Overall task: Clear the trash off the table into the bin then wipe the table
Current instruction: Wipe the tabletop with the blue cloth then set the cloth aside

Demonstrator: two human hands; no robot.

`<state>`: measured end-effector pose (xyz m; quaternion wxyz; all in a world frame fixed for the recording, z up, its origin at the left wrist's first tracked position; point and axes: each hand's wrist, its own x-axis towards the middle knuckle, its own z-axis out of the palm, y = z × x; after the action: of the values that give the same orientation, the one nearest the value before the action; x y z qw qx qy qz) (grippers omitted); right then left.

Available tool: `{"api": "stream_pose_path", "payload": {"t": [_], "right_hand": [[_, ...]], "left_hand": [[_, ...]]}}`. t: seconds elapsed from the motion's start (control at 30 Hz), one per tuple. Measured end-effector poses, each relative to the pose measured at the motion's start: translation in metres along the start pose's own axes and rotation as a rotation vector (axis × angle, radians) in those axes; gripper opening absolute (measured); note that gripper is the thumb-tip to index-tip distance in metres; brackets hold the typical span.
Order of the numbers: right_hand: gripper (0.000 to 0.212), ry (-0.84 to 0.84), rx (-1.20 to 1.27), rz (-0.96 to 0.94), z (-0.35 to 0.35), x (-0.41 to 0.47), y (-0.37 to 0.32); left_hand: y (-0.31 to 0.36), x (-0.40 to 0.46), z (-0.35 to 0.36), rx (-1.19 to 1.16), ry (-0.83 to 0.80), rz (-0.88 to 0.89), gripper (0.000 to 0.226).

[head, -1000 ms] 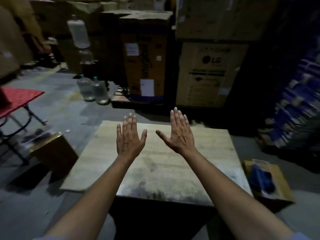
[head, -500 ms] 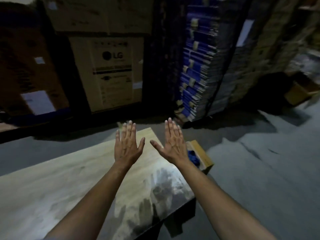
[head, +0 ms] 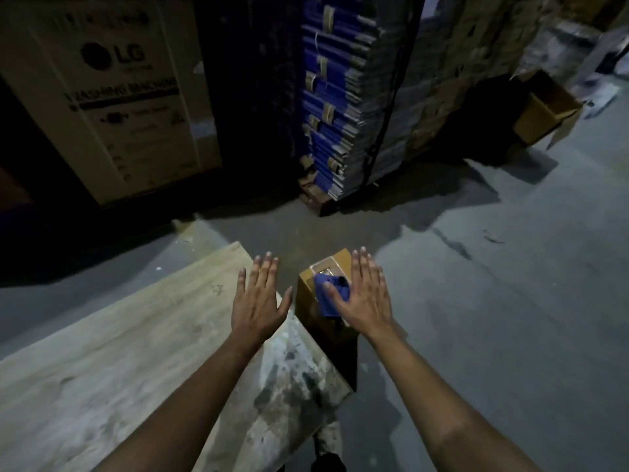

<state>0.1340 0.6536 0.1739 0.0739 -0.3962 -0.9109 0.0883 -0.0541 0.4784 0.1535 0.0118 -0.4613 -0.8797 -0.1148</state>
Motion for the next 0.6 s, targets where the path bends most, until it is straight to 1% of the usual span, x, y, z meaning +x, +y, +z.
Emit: {"api": "stream_pose_path", "payload": {"t": [0.13,0.23,0.33,0.4,0.53,0.6], "right_hand": [[0.109,-0.082,0.017,0.028,0.045,0.025,0.048],[0.107,-0.177,0.042,0.033,0.081,0.049,0.078],[0.108,-0.266,0.025,0.021,0.118,0.072,0.101],[0.107,-0.333,0.021,0.008,0.142,0.085,0.111],[0.107,-0.391,0.013,-0.04,0.185,0.104,0.119],[0.104,-0.431,0.023,-0.038,0.204,0.11,0.119]], "left_hand": [[0.019,0.013,0.048,-0.04,-0.052,-0.09,0.081],[0.04,0.012,0.085,-0.071,-0.103,-0.24,0.082],[0.064,-0.013,0.122,-0.098,-0.165,-0.379,0.082],[0.077,-0.033,0.142,-0.078,-0.207,-0.432,0.084],[0.093,-0.052,0.172,-0.062,-0.237,-0.526,0.085],[0.098,-0.053,0.181,-0.048,-0.247,-0.537,0.086]]}}
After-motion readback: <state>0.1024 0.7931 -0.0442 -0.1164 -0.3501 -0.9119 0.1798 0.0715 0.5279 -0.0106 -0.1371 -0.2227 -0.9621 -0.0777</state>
